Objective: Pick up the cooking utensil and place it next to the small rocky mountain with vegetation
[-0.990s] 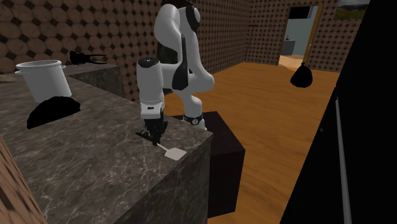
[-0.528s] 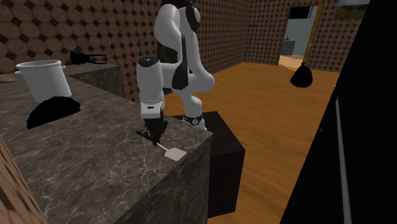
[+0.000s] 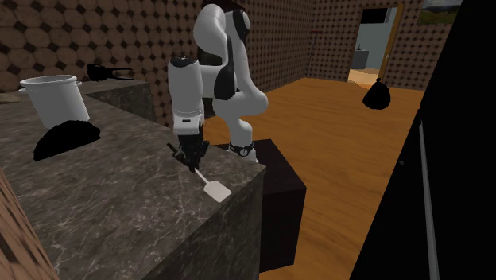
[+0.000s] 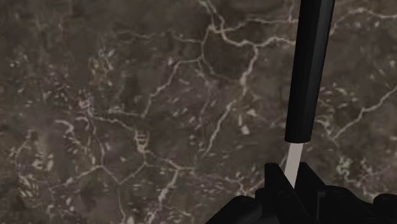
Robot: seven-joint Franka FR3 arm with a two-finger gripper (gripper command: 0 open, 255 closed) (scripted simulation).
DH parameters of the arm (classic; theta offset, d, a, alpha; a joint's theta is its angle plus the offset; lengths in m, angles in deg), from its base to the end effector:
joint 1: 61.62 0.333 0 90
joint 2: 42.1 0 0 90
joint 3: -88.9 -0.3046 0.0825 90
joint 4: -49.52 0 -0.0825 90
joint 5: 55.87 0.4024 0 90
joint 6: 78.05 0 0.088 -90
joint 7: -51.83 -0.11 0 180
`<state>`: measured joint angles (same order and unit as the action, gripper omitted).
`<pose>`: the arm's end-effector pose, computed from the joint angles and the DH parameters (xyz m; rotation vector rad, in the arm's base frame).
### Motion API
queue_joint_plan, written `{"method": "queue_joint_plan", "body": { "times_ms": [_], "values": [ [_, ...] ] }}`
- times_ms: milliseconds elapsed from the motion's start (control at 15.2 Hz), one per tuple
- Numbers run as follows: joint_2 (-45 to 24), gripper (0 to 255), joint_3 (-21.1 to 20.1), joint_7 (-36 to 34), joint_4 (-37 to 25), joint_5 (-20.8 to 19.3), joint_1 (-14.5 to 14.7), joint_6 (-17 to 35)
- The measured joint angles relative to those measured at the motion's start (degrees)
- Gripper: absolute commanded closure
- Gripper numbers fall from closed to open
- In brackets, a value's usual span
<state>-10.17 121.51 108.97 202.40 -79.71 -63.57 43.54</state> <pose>0.3233 -0.2219 0.3578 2.9273 1.0690 -0.0958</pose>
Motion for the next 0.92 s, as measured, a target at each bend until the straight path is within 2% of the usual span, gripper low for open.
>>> {"method": "queue_joint_plan", "body": {
  "times_ms": [924],
  "values": [
    [5.1, 255, -3.7, 0.8, -7.5, 2.2, 0.0, -12.5]
  ]
}}
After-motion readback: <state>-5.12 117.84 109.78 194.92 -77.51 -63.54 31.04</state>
